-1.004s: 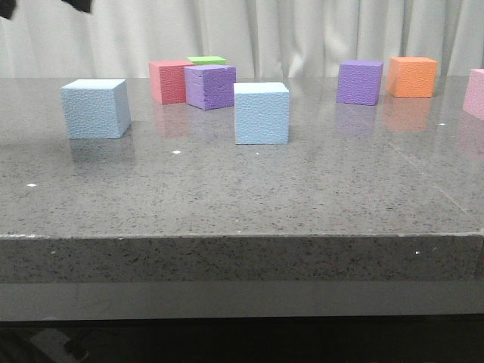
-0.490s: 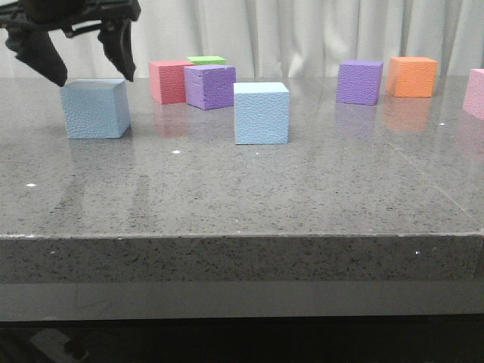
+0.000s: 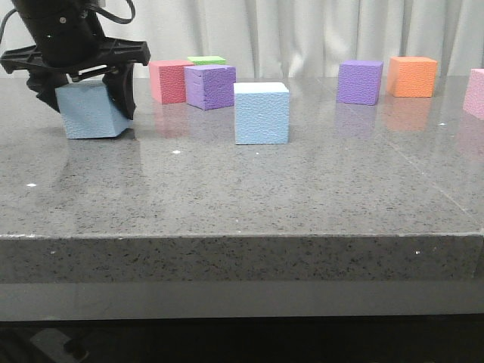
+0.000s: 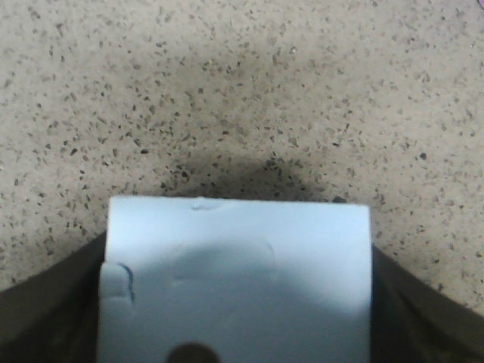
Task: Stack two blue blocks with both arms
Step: 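Lift the light-blue cube and carry it above the centre cube, then lower the held cube onto the centre cube and open the left gripper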
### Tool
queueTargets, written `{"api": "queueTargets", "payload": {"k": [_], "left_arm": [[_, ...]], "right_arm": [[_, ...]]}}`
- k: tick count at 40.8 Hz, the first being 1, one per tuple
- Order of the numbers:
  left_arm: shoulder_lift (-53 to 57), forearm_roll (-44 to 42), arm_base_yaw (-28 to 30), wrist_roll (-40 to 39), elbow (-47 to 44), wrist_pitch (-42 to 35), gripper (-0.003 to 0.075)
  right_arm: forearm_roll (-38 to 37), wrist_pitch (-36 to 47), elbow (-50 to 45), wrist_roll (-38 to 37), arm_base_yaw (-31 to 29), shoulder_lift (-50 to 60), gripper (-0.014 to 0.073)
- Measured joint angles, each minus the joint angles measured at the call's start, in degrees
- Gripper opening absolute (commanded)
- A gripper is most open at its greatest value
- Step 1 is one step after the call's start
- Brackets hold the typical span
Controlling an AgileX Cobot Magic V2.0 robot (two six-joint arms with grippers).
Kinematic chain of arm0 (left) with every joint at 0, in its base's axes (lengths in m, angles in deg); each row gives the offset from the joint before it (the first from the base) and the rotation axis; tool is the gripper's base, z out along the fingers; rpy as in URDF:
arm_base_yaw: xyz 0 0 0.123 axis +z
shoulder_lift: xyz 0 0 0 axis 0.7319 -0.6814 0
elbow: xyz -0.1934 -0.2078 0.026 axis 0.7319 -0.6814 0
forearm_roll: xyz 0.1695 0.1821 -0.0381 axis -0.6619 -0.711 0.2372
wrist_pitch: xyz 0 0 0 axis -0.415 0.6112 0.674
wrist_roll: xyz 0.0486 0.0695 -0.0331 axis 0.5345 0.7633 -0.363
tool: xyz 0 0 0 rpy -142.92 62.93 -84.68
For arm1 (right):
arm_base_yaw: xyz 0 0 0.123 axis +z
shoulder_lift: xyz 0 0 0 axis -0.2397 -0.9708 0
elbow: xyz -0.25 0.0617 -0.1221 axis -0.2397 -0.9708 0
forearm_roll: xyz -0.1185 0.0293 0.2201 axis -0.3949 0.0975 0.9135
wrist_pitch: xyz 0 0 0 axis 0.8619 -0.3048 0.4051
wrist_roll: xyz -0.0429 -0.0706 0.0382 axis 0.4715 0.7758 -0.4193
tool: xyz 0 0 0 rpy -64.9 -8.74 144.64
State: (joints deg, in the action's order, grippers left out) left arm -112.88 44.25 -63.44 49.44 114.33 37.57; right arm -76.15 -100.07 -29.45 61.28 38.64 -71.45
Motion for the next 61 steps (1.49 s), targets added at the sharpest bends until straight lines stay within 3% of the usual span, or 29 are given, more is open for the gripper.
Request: {"api": "queueTargets", "payload": {"k": [7,16,22,27,34,61], "left_arm": [[0.12,4.52,-0.55,10.86,5.15,6.02,0.0384],[0.57,11.39,-4.48,35.90,17.69,16.83,0.0384],[0.80,12.95,-8.78,49.62,22.03,19.04,0.0384],[0.12,13.32,-12.21,56.36,24.12,19.73,0.0385],[-2.75,13.44,-14.45,62.50,25.90,19.67,0.0385],[-6.32,16.29,-16.59,70.02,26.14,13.64,0.0385]], "right_arm": [[0.00,0.00,0.00,0.00,0.00,0.00,0.0664],[0.00,0.00,0.00,0.15,0.00,0.00,0.0664],[0.00,0.00,0.00,0.42,0.00,0.00,0.0664],[0.00,0.00,0.00,0.42,0.00,0.00,0.0664],[0.00,0.00,0.00,0.32,0.00,0.00,0.0664],[0.00,0.00,0.00,0.32,0.00,0.00,0.0664]]}}
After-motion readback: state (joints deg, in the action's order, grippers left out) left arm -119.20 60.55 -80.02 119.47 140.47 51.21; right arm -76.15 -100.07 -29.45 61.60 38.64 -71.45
